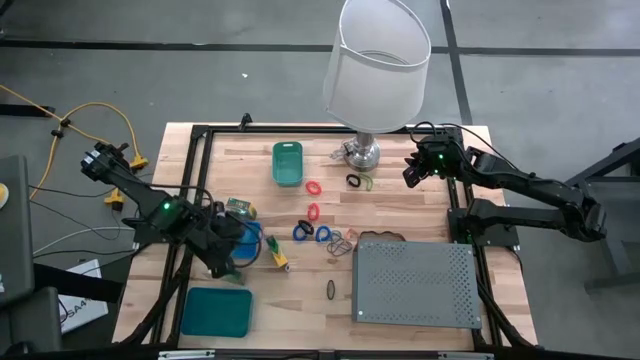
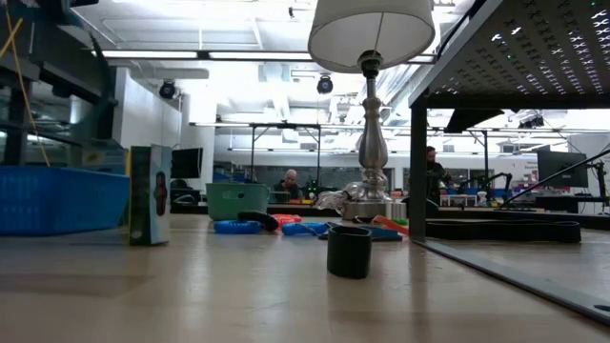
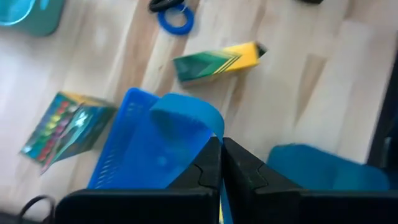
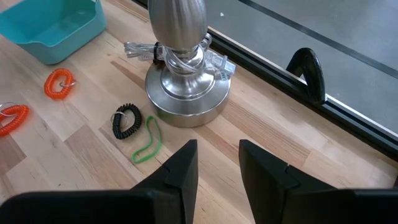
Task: Pick & Place Office Desk Supplies
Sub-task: Put the blue rubber bands into the top blue bin
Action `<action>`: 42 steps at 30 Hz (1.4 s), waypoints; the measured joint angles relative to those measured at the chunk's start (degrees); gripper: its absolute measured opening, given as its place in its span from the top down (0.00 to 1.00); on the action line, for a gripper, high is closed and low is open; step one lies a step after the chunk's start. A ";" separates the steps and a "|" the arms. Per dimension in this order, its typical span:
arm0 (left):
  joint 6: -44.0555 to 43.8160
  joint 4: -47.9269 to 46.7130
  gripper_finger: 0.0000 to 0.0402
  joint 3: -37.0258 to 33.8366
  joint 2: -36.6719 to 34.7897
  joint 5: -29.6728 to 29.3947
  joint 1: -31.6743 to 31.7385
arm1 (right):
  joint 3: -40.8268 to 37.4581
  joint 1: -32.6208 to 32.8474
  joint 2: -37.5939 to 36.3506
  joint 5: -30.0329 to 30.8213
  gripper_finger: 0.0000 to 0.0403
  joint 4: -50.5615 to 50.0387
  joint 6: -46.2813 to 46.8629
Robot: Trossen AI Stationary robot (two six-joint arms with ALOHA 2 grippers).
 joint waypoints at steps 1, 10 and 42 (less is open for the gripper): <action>0.00 -0.77 1.00 -0.11 0.00 0.00 0.00 | 0.02 0.02 0.00 0.00 0.74 0.00 0.00; 5.84 -2.46 1.00 -4.53 0.17 0.06 0.00 | 0.01 0.02 -0.01 0.00 0.74 0.00 0.01; 17.25 14.81 1.00 -27.23 -8.41 11.84 12.44 | 0.00 0.02 0.00 0.00 0.74 0.00 0.00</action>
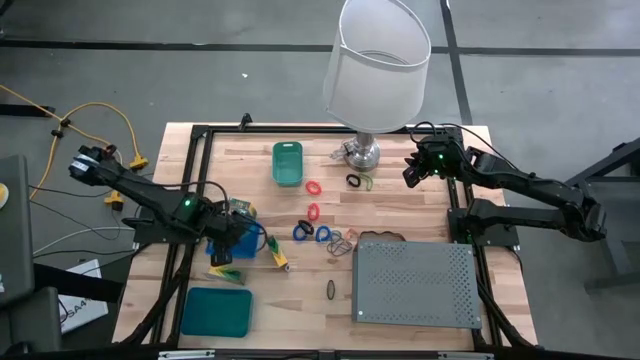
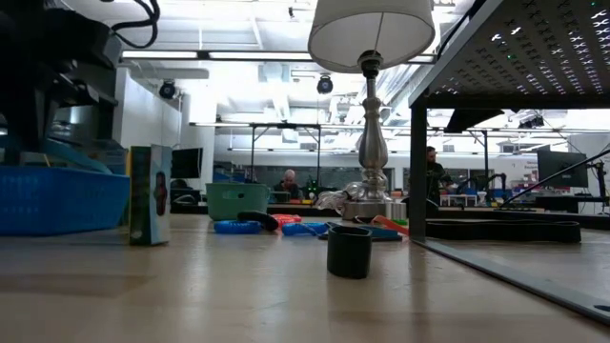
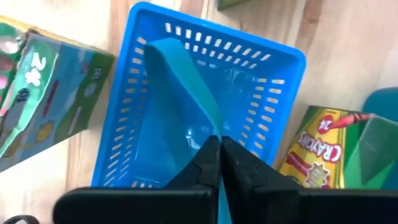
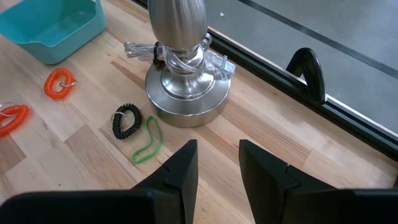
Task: Pick & Place Office Desk Supplies
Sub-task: Put the blue rubber bands into the top blue bin, then put the black rubber bands into the top blue bin
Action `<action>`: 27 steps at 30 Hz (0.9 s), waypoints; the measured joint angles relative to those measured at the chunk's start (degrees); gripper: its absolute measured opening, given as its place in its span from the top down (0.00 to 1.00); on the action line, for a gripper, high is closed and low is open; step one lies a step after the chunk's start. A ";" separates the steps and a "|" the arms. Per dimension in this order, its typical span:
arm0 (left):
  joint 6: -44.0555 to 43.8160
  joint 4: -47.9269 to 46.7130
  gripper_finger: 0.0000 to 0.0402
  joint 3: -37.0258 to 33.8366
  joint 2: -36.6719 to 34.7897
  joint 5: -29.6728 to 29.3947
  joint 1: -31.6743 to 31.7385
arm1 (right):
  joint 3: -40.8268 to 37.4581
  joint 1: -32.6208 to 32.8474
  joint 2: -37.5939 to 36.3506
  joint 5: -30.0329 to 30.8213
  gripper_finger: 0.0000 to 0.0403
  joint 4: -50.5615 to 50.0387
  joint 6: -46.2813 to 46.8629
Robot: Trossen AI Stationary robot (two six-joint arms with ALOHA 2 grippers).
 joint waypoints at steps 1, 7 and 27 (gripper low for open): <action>0.00 0.12 1.00 0.00 0.00 0.00 0.16 | 0.02 0.00 0.00 0.00 0.74 0.00 0.01; 0.45 0.08 0.98 0.00 0.00 0.02 0.37 | 0.02 -0.02 0.00 0.00 0.74 0.00 0.02; 0.00 2.43 0.76 0.27 -0.15 -0.48 0.37 | 0.00 -0.01 0.00 0.00 0.74 0.00 0.02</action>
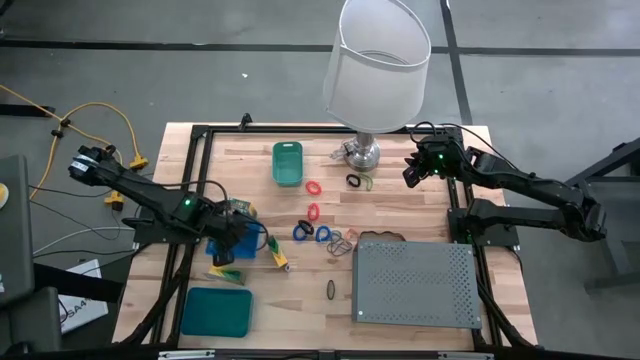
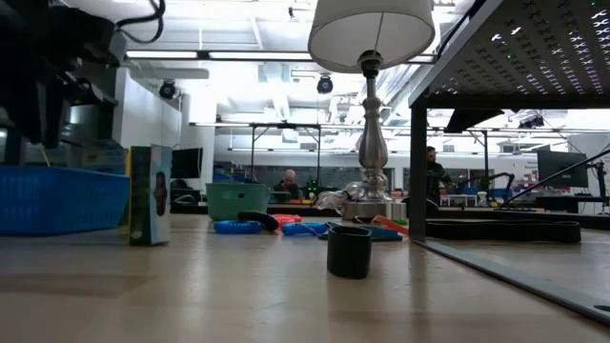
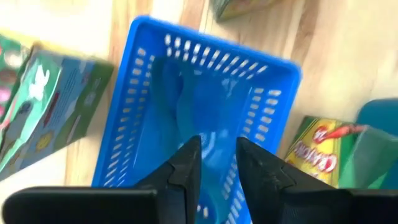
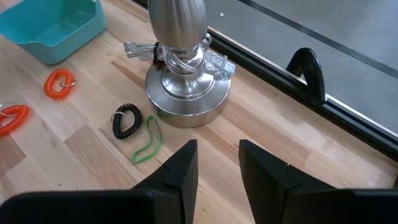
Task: Pick & Place Office Desk Supplies
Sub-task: Put the black rubber bands into the top blue bin
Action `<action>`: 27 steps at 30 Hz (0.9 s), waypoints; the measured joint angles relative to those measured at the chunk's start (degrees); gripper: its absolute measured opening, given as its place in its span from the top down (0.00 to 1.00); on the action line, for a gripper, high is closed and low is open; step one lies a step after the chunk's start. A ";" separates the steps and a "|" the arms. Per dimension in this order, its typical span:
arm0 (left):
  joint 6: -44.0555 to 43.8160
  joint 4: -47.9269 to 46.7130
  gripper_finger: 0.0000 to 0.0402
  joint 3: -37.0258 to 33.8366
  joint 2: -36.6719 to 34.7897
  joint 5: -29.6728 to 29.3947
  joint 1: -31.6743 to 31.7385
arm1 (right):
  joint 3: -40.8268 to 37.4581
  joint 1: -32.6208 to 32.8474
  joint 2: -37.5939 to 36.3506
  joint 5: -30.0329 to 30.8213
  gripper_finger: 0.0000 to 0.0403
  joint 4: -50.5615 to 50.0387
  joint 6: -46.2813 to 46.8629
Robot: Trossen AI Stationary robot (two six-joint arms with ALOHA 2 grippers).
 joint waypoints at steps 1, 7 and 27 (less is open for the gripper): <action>0.00 1.15 0.76 0.26 -0.02 0.00 0.03 | 0.00 -0.01 0.00 0.00 0.74 0.00 -0.01; 4.04 6.99 0.76 3.54 -0.11 -0.10 2.28 | 0.00 0.00 0.00 0.00 0.74 0.00 -0.01; 24.67 25.95 0.76 11.59 11.87 -3.80 9.43 | 0.00 0.00 0.00 0.00 0.74 0.00 0.00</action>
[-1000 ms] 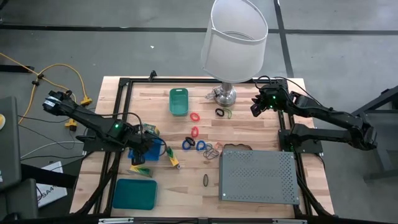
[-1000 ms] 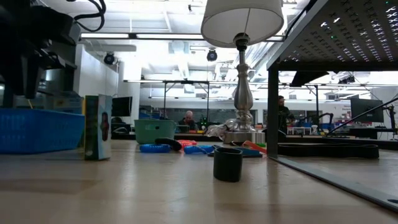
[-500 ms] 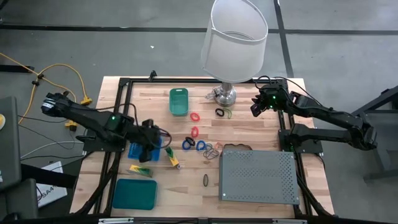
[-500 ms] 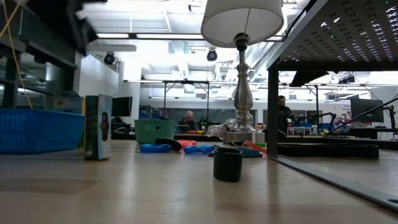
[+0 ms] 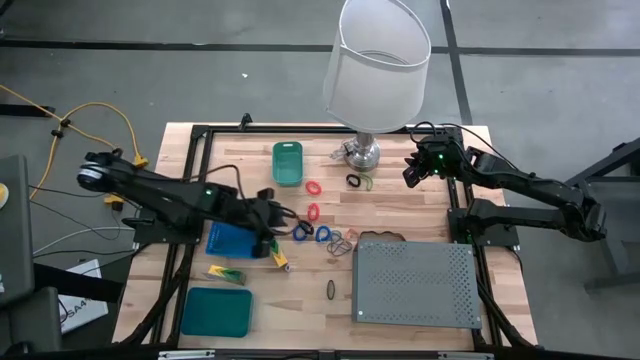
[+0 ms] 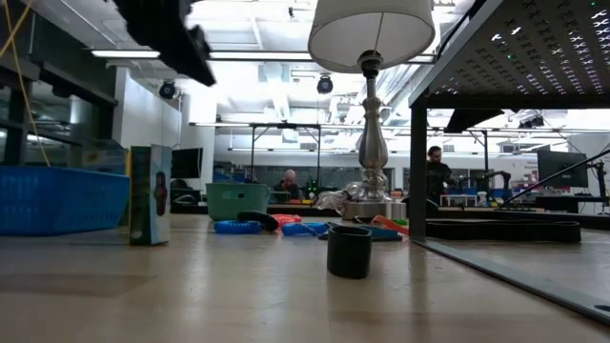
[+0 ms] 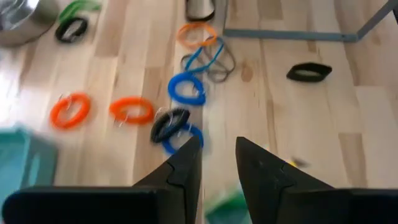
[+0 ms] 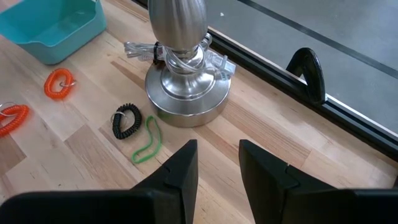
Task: Pick & Place Office Desk Supplies
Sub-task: Put the black rubber bands into the top blue bin
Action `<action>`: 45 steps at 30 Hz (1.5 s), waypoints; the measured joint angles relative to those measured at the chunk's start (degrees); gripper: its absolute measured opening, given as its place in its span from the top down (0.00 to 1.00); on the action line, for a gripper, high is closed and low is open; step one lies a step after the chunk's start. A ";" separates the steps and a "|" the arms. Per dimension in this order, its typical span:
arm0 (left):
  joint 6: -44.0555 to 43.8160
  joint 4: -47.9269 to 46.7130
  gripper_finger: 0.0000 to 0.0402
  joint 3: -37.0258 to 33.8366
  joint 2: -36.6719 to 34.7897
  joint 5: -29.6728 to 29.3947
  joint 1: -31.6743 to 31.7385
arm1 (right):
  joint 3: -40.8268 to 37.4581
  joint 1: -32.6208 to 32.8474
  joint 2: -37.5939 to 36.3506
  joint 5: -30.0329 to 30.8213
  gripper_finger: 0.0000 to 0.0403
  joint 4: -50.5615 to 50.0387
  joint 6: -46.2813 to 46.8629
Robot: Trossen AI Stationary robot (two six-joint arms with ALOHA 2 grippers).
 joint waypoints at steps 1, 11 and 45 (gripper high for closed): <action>0.82 2.24 0.76 0.01 1.35 0.14 -0.01 | 0.00 -0.02 0.00 0.00 0.74 0.00 -0.02; 6.21 20.04 0.76 2.09 14.57 2.08 -0.49 | 0.00 0.00 0.00 0.00 0.74 0.04 0.00; -2.19 11.12 0.76 22.74 34.77 2.78 -7.48 | 0.00 -0.02 -0.02 0.00 0.74 0.03 -0.02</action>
